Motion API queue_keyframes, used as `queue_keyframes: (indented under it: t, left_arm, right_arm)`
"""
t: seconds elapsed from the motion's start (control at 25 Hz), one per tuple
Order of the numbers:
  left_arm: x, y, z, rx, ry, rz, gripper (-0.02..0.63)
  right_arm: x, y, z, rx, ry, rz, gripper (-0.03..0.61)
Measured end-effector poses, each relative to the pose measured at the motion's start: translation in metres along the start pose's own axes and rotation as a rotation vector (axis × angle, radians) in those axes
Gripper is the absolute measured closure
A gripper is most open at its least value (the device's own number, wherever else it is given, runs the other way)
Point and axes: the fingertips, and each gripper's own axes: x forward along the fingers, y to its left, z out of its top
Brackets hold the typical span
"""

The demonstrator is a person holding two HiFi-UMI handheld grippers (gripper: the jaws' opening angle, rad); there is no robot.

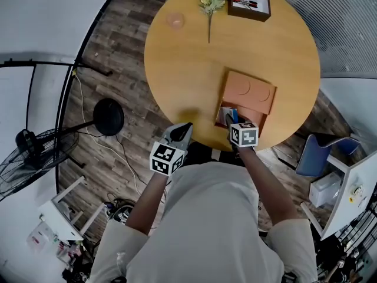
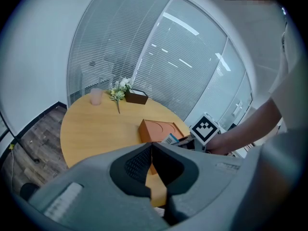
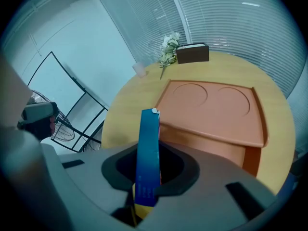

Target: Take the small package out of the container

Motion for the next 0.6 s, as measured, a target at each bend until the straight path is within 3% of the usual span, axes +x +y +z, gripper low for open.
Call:
queue_keyframes:
  t: [0.32,0.6]
  left_arm:
    - [-0.003,-0.007,0.004,0.032,-0.019,-0.047,0.595]
    - [0.0,-0.029,0.014,0.082,-0.025,-0.117,0.595]
  right_arm:
    - [-0.029,0.005,0.004,-0.007,-0.077,-0.022,0.52]
    - [-0.087,-0.001,0.018,-0.035,-0.178,-0.074,0.52]
